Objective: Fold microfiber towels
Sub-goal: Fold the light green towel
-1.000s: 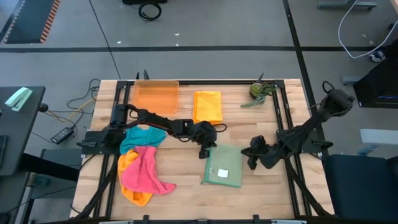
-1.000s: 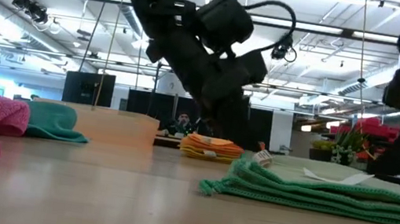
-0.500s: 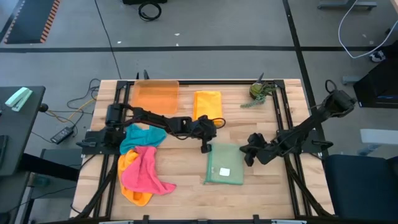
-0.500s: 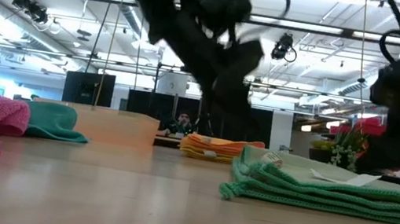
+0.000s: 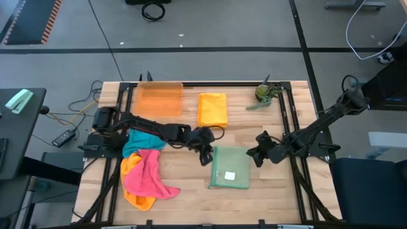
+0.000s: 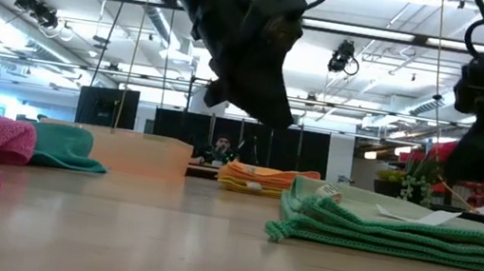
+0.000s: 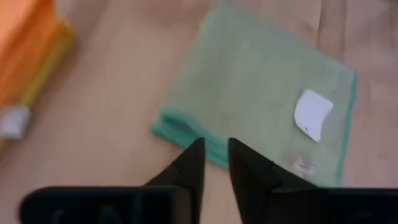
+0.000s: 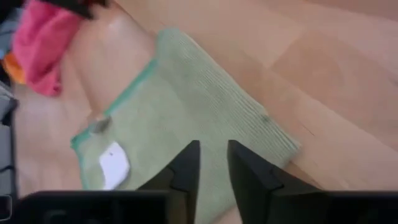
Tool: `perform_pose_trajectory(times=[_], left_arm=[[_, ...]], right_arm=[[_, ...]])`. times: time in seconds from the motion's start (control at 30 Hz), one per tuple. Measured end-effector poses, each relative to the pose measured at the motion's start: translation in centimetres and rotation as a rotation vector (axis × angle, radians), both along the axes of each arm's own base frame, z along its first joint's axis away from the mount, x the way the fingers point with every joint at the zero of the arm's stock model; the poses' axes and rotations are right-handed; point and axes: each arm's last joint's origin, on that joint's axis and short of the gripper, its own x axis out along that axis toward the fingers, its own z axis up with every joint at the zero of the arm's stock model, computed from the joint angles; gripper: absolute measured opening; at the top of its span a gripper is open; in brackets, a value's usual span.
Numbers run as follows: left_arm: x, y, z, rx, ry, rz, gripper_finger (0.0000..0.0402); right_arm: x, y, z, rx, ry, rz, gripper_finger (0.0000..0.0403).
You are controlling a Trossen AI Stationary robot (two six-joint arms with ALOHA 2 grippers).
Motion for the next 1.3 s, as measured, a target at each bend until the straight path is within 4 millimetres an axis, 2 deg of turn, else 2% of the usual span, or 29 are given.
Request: perform_pose_trajectory(times=[0.13,0.33,0.43,0.57,0.77,1.0,1.17,1.3], left_arm=[[0.3,-0.6,-0.6,-0.097,-0.001,0.093,0.0151],[1.2,-0.1,-3.3,-0.161,0.032,0.211,0.0246],[1.9,0.2,-5.0,-0.176,0.02,0.235,0.0277],[2.5,0.9,-6.9,-0.193,0.034,0.273,0.0295],[3.0,1.1,-7.4,-0.183,-0.002,0.265,0.0292],[3.2,0.6,-8.2,-0.154,-0.013,0.243,0.0265],[3.3,0.5,-9.2,-0.14,-0.004,0.255,0.0218],[3.4,0.3,-9.8,-0.134,0.002,0.259,0.0165]], right_arm=[[-0.4,-0.2,-0.5,0.054,0.056,-0.044,0.0148],[-0.6,-0.2,-0.9,0.105,0.102,-0.088,0.0221],[-0.7,-0.1,-1.1,0.102,0.116,-0.092,0.0239],[-0.8,-0.1,-1.5,0.116,0.125,-0.117,0.0248],[-0.8,-0.2,-2.6,0.111,0.103,-0.167,0.0249],[-0.5,-0.2,-4.4,0.127,0.034,-0.198,0.0248],[-0.1,-0.1,-4.8,0.105,0.004,-0.223,0.024],[0.0,-0.2,-4.9,0.083,0.003,-0.221,0.0196]])
